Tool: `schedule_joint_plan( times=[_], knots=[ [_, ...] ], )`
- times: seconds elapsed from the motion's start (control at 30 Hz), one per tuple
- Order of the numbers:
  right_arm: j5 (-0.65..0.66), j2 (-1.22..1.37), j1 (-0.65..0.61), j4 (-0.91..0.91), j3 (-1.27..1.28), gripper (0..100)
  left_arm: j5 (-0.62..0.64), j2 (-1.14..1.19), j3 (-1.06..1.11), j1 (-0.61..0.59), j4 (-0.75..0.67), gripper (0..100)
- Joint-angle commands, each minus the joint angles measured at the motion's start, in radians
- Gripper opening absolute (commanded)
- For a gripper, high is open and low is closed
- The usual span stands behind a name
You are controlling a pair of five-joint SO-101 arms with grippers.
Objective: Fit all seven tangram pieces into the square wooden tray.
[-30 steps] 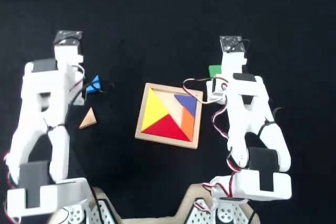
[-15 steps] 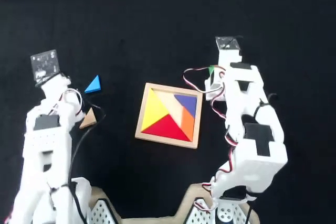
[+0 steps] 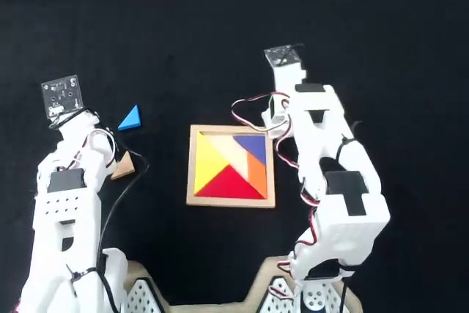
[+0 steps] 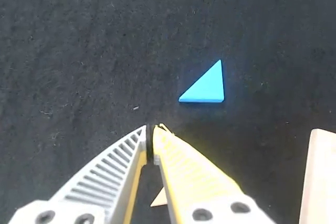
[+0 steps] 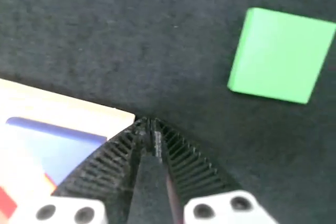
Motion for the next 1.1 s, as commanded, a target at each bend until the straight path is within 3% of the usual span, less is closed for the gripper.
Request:
schedule_joint_plan(
  times=[0.0, 0.1, 0.33, 0.47, 0.53, 0.67, 0.73, 0.87, 1.07],
  knots=[
    [0.063, -0.005, -0.049, 0.011, -0.047, 1.1, 0.006, -0.025, -0.004, 0.013, -0.018, 3],
    [0.083, -0.019, -0.046, 0.017, -0.051, 1.1, 0.008, -0.026, -0.004, 0.013, -0.018, 3],
    [0.087, -0.222, 0.089, 0.199, -0.151, 1.1, 0.008, -0.026, -0.002, 0.01, -0.02, 4],
    [0.089, -0.297, 0.031, 0.278, -0.151, 1.2, 0.002, -0.026, -0.019, 0.005, -0.011, 19],
    [0.089, -0.288, 0.005, 0.261, -0.104, 1.2, -0.054, -0.026, -0.062, -0.004, 0.046, 24],
    [0.089, -0.225, 0.0, 0.135, -0.002, 1.2, -0.331, 0.009, -0.18, -0.001, 0.238, 21],
    [0.087, -0.186, 0.0, 0.075, 0.022, 1.2, -0.393, 0.051, -0.222, -0.004, 0.296, 21],
    [0.083, -0.117, -0.002, 0.008, 0.025, 1.2, -0.379, 0.143, -0.222, 0.022, 0.342, 21],
    [0.081, -0.087, 0.046, -0.035, 0.025, 1.2, -0.296, 0.322, -0.171, 0.035, 0.193, 21]
  ],
)
